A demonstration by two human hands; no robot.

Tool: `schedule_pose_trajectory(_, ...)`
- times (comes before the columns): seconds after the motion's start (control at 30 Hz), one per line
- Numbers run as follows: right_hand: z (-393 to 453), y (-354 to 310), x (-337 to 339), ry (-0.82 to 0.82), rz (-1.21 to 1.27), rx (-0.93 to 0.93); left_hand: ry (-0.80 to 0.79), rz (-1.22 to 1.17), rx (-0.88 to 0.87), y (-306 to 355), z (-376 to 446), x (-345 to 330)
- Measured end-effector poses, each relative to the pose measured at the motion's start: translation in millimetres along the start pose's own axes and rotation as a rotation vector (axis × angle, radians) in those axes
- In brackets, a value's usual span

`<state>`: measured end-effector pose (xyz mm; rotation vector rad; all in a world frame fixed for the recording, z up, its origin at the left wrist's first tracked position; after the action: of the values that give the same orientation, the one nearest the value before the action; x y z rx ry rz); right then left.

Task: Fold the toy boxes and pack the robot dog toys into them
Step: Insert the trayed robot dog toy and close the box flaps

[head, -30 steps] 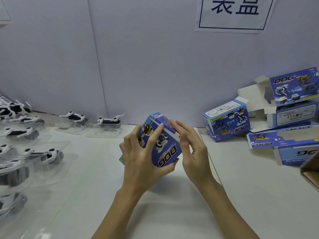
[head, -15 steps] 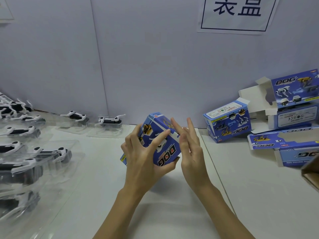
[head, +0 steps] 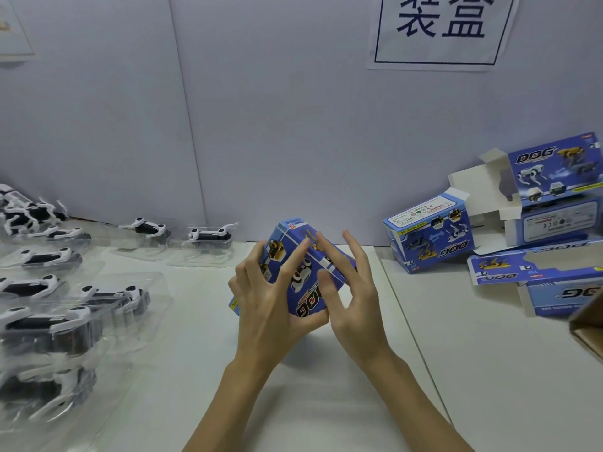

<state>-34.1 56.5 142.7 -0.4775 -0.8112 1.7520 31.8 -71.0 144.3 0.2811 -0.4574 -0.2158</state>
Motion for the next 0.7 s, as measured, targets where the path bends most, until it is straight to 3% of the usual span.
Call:
schedule_pose_trajectory(0.4, 3, -2, -5, -0.077, -0.083, 0.109, 0.036, -0.033, -0.024, -5, 5, 9)
schedule_pose_trajectory(0.7, 4, 14, 12, 0.015, -0.076, 0.044, -0.033, -0.072, -0.018, 2, -2, -8)
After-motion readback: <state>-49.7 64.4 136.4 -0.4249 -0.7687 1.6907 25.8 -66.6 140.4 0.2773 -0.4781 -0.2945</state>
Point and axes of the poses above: each hand's wrist, its own z-axis towards the middle knuckle, its own x-axis out of the back of the hand, y = z × x, the point moved 10 cm from there along z, towards the middle knuckle, and after that the axes turned 1 degree about x, right-handed, at the moved point
